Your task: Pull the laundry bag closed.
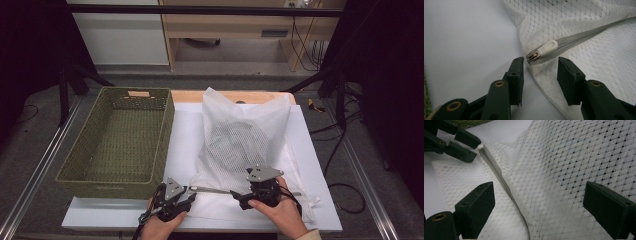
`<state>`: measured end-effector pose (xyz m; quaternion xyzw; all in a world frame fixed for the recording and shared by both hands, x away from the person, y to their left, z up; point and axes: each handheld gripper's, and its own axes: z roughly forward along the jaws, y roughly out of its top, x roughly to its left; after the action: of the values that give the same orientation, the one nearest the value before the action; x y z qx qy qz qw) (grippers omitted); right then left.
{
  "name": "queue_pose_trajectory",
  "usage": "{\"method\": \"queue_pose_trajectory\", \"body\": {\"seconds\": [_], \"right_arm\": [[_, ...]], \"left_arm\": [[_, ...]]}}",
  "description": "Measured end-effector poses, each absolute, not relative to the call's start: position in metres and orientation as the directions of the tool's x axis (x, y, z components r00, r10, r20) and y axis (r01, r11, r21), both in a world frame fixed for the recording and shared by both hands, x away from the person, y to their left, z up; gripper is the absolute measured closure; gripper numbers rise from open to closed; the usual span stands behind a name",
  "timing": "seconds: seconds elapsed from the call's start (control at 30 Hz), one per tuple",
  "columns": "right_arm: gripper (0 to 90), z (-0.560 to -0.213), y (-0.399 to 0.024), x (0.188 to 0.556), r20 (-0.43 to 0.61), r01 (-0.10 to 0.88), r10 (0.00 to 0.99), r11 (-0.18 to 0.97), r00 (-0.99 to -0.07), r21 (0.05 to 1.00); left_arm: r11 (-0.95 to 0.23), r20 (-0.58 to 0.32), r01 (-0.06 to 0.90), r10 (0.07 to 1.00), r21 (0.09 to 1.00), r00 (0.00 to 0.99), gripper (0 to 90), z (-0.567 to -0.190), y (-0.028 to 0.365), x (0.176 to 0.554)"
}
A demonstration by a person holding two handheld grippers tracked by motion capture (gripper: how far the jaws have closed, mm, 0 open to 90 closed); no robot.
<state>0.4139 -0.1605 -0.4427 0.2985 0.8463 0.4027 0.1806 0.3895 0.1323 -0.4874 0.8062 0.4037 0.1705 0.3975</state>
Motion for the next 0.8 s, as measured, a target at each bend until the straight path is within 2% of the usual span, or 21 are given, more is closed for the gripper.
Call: {"method": "queue_pose_trajectory", "body": {"seconds": [0.17, 0.33, 0.7, 0.8], "right_arm": [[10.6, -0.4425, -0.1608, 0.4141, -0.066, 0.359, 0.651, 0.497, -0.757, 0.79], [10.6, -0.4425, -0.1608, 0.414, -0.065, 0.359, 0.65, 0.497, -0.757, 0.79], [10.6, -0.4422, -0.1627, 0.4141, -0.062, 0.362, 0.653, 0.493, -0.755, 0.791], [10.6, -0.4424, -0.1621, 0.4141, -0.062, 0.362, 0.652, 0.495, -0.756, 0.79]], "left_arm": [[-0.389, -0.007, 0.493, 0.779, 0.778, 0.627, 62.0, -0.4882, 0.129, 0.3879], [-0.384, -0.005, 0.487, 0.782, 0.785, 0.623, 66.3, -0.4889, 0.1284, 0.387], [-0.404, 0.017, 0.49, 0.785, 0.772, 0.62, 66.8, -0.4874, 0.1281, 0.3818], [-0.397, 0.01, 0.486, 0.782, 0.778, 0.623, 71.1, -0.4882, 0.1286, 0.3832]]}}
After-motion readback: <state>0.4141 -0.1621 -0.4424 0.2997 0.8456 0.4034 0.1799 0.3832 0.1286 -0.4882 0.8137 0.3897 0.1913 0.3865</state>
